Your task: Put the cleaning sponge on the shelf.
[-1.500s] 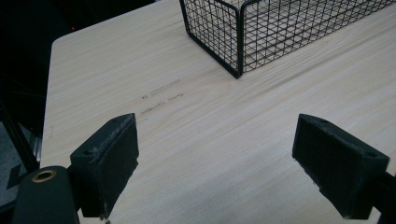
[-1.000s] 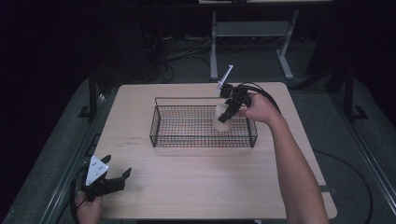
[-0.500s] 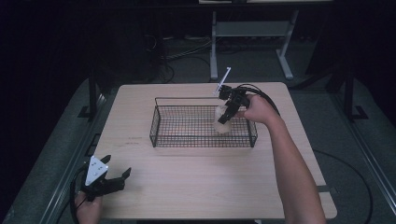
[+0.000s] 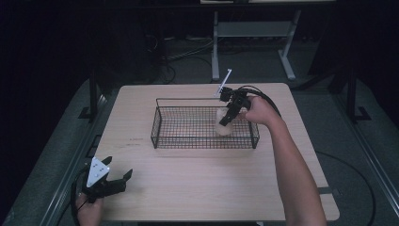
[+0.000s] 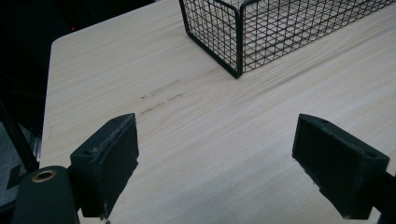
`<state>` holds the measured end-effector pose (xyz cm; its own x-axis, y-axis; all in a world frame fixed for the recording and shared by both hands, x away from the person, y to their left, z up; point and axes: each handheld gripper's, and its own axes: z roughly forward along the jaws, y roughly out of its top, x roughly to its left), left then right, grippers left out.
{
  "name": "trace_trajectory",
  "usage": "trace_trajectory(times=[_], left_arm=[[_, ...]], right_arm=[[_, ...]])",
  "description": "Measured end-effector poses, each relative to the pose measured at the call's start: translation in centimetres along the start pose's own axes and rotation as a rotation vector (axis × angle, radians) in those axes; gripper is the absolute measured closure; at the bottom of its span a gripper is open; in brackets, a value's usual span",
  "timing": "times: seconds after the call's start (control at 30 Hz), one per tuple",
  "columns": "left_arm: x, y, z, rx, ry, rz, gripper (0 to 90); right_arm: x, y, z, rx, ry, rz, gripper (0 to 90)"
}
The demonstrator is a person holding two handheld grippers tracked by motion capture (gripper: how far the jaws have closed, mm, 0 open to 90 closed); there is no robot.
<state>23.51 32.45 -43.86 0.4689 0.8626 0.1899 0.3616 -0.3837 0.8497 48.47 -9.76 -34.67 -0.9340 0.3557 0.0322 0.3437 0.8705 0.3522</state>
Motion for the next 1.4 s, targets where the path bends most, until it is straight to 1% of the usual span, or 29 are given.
trace_trajectory(times=[0.27,0.7,1.2,1.4], left_arm=[[0.0,0.0,0.0,0.001,0.000,-0.003,13.7],[0.0,0.0,0.0,0.001,-0.001,-0.001,13.7],[0.0,0.0,0.2,0.001,-0.001,-0.004,13.7],[0.1,0.0,0.2,0.004,0.002,-0.008,13.7]], right_arm=[[0.0,0.4,1.0,0.020,0.019,-0.003,28.5],[0.0,0.7,1.7,0.024,0.026,-0.009,28.5],[-0.4,0.7,2.5,0.022,0.043,-0.020,28.5],[-0.5,0.7,2.9,0.031,0.047,-0.019,28.4]])
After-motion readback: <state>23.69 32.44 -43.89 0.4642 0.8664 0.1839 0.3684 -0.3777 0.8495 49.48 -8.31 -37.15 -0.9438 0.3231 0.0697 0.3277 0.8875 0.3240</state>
